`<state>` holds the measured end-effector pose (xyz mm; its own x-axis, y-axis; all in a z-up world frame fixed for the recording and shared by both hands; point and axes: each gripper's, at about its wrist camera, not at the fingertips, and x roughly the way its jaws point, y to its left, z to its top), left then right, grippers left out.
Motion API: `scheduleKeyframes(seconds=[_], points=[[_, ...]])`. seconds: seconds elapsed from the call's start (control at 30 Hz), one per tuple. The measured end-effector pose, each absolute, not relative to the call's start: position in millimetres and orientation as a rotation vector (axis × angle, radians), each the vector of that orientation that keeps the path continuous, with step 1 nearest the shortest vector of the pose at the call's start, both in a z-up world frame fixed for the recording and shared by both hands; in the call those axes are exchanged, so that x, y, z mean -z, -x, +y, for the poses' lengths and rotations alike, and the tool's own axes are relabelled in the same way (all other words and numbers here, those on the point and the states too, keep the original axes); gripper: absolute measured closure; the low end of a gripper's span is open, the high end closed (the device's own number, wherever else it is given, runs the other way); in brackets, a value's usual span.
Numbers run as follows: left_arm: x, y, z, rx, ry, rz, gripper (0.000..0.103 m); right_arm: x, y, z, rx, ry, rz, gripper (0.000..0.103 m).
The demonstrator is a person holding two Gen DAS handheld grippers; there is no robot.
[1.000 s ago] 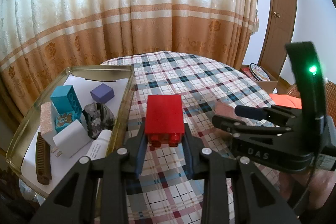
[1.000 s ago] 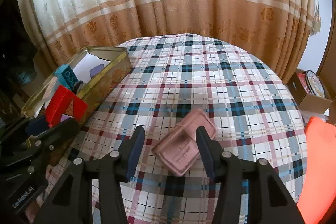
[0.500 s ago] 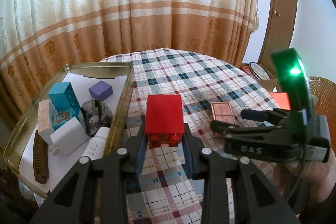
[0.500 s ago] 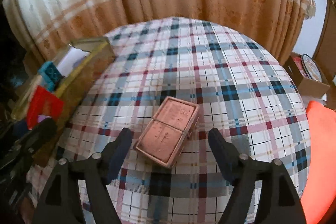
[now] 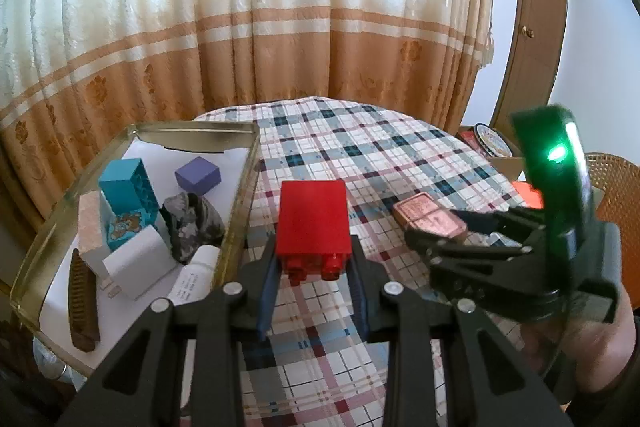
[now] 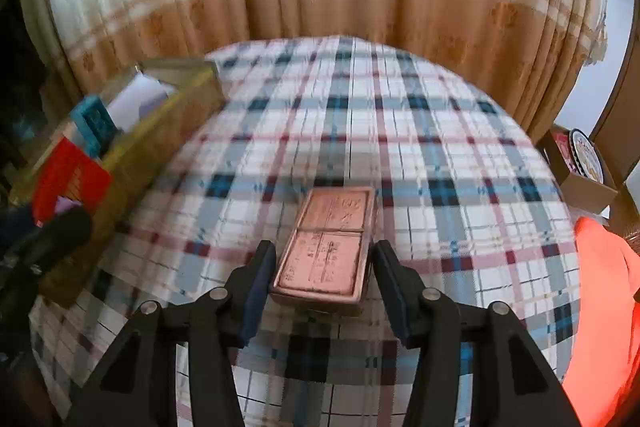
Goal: Organize rigid objects
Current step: 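Rotate the pink box upright in the right tool while the left tool holds the red brick, then carry the red brick and pink box over the gold tray with both tools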
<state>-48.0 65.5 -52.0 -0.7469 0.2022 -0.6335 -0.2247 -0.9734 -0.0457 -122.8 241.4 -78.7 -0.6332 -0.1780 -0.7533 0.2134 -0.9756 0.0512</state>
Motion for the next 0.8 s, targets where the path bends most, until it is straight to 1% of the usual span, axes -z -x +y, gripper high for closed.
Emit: scheduleKeyframes(seconds=[0.13, 0.17, 0.2, 0.23, 0.33, 0.5, 0.67, 0.8], points=[[45, 48, 60, -2.752, 0.980, 0.039, 0.073, 58, 118, 241, 2.677, -1.127, 0.030, 0.054], [43, 48, 58, -2.758, 0.975, 0.036, 0.073, 54, 119, 238, 2.681, -1.113, 0.032, 0.057], [41, 48, 55, -2.762, 0.971, 0.032, 0.073, 49, 119, 237, 2.686, -1.095, 0.037, 0.073], [39, 48, 53, -2.767, 0.968, 0.028, 0.073, 45, 118, 236, 2.687, -1.077, 0.038, 0.082], [35, 48, 48, -2.780, 0.958, 0.015, 0.073, 38, 119, 231, 2.669, -1.076, 0.055, 0.082], [35, 50, 40, -2.792, 0.965, -0.003, 0.073, 50, 123, 235, 2.656, -1.129, 0.045, 0.082], [36, 51, 38, -2.792, 0.967, -0.012, 0.073, 57, 126, 243, 2.657, -1.161, 0.023, 0.079], [37, 50, 37, -2.788, 0.968, -0.012, 0.073, 61, 126, 243, 2.638, -1.159, 0.017, 0.080]])
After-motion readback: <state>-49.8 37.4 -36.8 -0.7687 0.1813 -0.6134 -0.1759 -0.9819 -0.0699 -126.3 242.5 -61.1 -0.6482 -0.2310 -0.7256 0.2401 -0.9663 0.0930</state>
